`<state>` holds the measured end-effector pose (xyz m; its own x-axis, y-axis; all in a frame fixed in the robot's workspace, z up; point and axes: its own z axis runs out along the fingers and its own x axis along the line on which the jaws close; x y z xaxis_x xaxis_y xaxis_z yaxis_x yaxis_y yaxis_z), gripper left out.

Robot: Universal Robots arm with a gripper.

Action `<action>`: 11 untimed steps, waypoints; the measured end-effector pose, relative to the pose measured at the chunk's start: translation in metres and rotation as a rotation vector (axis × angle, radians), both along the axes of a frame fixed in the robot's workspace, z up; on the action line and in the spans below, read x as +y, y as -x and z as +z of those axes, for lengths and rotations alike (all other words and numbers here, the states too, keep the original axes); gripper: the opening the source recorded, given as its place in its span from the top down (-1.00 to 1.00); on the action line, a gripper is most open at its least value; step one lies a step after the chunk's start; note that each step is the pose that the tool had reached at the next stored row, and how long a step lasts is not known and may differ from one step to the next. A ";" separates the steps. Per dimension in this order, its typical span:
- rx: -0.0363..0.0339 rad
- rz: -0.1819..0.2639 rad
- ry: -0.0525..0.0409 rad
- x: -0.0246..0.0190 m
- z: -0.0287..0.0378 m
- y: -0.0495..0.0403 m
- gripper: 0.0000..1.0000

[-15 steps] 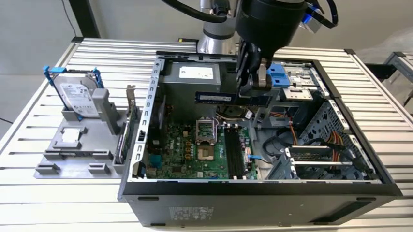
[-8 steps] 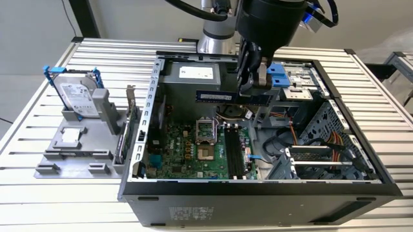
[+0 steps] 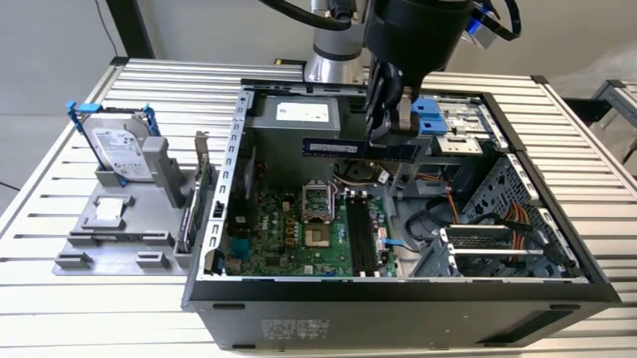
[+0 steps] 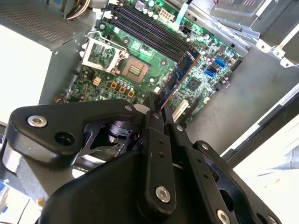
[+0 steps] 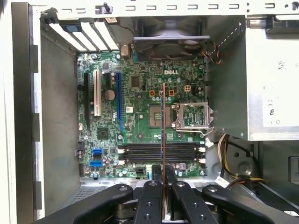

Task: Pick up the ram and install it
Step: 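Pick up the ram and move it above insertion slot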

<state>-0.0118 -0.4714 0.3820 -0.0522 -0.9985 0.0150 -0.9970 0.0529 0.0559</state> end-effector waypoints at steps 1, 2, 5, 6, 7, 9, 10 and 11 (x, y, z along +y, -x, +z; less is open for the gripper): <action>0.0000 0.000 -0.0001 0.0006 0.0000 -0.0001 1.00; 0.0000 0.000 0.0000 0.0013 0.0000 -0.0003 1.00; -0.0001 0.000 -0.0001 0.0033 0.0000 -0.0008 1.00; 0.0000 0.000 -0.0001 0.0039 0.0000 -0.0009 1.00; 0.0000 0.000 0.0000 0.0044 0.0000 -0.0010 1.00; 0.0000 0.000 0.0000 0.0052 0.0000 -0.0011 1.00; -0.0001 0.000 -0.0001 0.0055 -0.0001 -0.0012 1.00; 0.0000 0.000 0.0000 0.0059 0.0000 -0.0012 1.00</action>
